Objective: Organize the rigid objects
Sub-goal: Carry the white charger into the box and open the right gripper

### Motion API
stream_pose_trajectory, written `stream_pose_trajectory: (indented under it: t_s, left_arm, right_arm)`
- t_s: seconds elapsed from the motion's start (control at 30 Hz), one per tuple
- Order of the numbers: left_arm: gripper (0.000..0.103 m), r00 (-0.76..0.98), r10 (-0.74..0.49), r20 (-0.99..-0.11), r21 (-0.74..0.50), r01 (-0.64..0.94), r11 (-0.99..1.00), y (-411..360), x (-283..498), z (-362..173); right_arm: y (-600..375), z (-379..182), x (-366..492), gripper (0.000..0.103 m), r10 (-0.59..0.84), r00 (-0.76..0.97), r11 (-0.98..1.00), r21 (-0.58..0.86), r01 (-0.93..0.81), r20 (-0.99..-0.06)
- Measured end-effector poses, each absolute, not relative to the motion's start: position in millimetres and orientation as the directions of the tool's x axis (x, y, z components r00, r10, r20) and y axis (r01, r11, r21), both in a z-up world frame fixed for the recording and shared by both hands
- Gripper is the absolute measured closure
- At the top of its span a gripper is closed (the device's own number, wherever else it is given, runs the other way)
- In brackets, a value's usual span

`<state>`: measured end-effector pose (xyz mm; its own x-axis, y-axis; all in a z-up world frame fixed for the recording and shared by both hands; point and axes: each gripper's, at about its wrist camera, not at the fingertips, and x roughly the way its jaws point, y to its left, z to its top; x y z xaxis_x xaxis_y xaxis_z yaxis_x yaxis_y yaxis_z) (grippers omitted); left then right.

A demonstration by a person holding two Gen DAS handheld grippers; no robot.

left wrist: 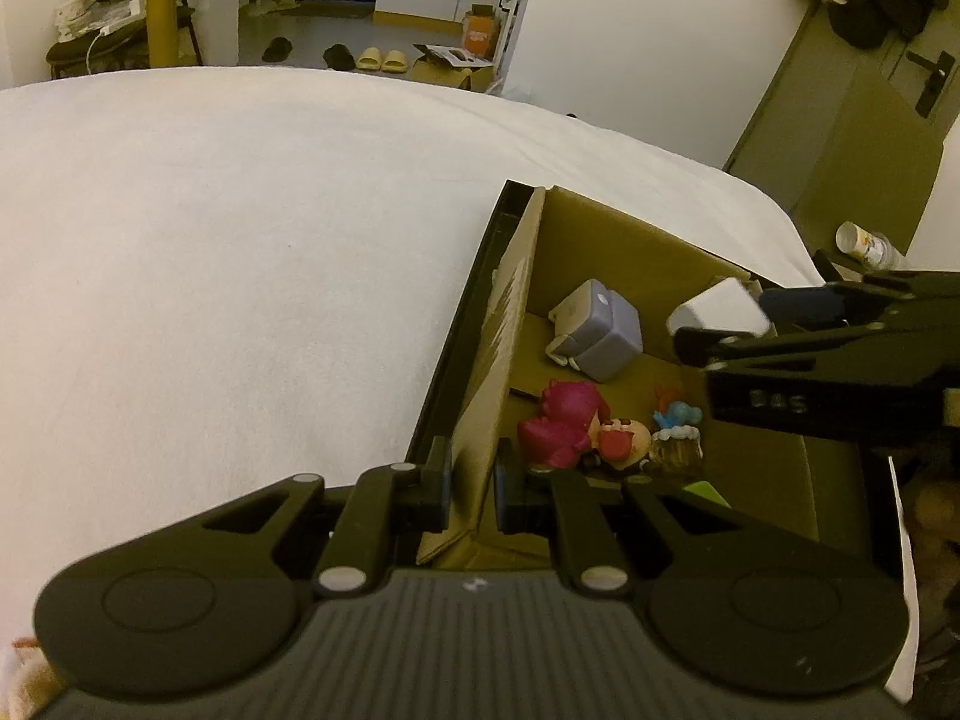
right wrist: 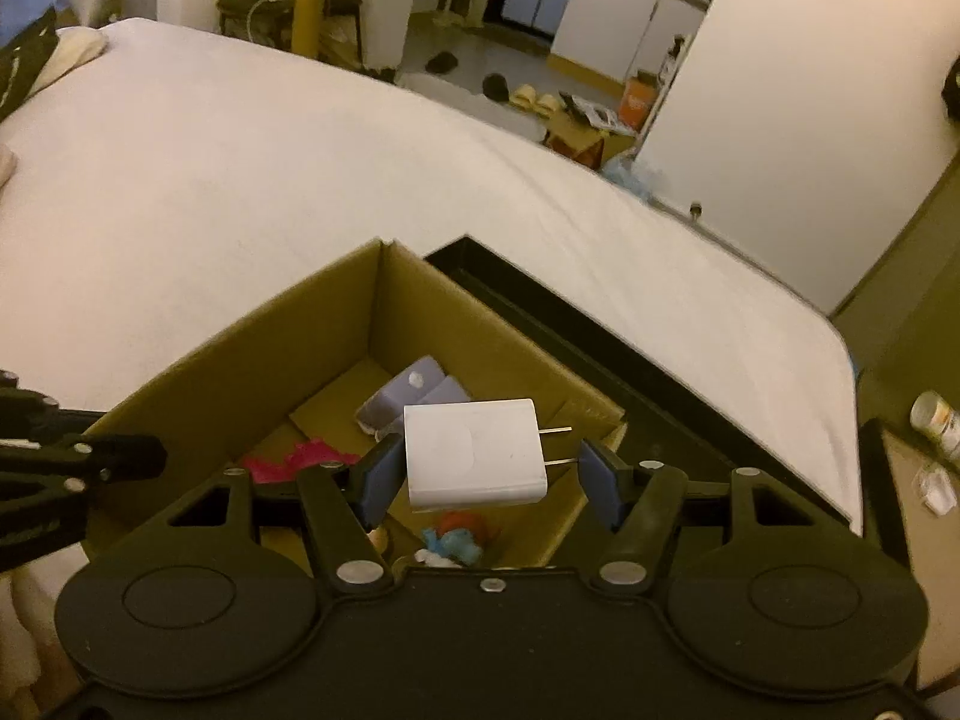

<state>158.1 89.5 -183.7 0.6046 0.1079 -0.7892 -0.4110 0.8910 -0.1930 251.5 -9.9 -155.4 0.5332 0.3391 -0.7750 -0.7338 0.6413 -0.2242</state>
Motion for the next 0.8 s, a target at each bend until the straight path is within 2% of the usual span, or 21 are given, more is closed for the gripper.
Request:
stream_pose_trajectory:
  t_s: [0.13, 0.8]
  left_arm:
    - [0.091, 0.604, 0.108, -0.790, -0.195, -0.414, 0.889, 90.1, 158.2, -184.1]
    - [0.091, 0.602, 0.109, -0.791, -0.190, -0.410, 0.892, 88.5, 158.8, -184.2]
  right_arm:
    - [-8.1, -164.4, 254.6, 0.041, 0.338, 0.509, 0.648, -0.197, -0.736, -0.792]
    - [4.3, -177.6, 251.3, 0.040, 0.282, 0.544, 0.611, -0.289, -0.737, -0.790]
